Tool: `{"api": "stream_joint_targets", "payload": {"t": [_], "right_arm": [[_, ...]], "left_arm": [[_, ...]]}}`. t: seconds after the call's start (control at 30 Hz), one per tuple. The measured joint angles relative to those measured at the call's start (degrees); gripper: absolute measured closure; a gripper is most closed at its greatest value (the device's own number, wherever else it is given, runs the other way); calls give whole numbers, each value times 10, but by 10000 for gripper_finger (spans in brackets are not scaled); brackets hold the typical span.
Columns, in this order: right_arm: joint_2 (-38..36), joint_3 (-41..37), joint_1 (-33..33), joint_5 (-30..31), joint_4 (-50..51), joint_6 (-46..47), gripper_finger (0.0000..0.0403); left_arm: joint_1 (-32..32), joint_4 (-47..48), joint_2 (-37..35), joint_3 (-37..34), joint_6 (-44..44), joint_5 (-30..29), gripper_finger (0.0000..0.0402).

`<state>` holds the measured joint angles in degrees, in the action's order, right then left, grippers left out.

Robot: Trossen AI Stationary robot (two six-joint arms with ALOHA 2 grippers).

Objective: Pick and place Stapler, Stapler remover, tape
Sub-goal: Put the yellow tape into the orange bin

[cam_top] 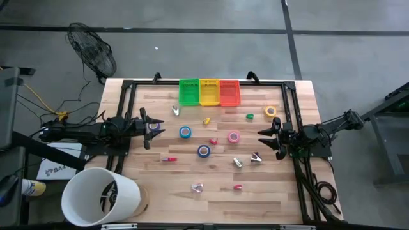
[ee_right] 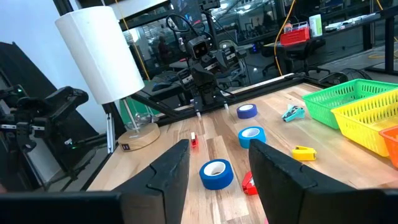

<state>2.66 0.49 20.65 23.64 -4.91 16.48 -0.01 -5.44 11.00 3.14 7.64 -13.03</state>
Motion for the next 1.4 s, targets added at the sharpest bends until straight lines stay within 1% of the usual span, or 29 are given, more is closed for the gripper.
{"api": "stream_joint_targets", "payload": {"t": [0.13,0.27,0.4,0.63,0.73,0.87,0.97,1.1,1.2,1.27,1.33,1.4], "right_arm": [[0,0,0,14,-1,-33,246],[0,0,0,15,-1,-36,245],[0,0,0,14,-2,1,246],[0,0,0,14,-17,2,245],[0,0,0,18,-46,36,246],[0,0,0,20,-54,70,245],[0,0,0,58,-57,80,245],[4,15,-4,143,-29,106,246],[21,44,-22,220,8,163,245],[38,69,-40,260,37,199,245],[61,99,-64,285,71,242,245],[90,128,-91,292,104,291,245]], "left_arm": [[0,0,0,0,0,0,223],[0,0,0,0,0,0,223],[0,0,0,0,0,0,223],[0,0,0,0,0,-1,223],[0,0,0,0,0,-3,223],[0,0,0,0,0,-2,223],[0,0,0,0,0,-2,223],[0,0,0,0,0,-2,223],[0,0,0,0,0,-2,223],[0,0,0,0,0,-2,223],[0,0,0,0,0,-2,223],[0,0,0,0,0,-2,223]]}}
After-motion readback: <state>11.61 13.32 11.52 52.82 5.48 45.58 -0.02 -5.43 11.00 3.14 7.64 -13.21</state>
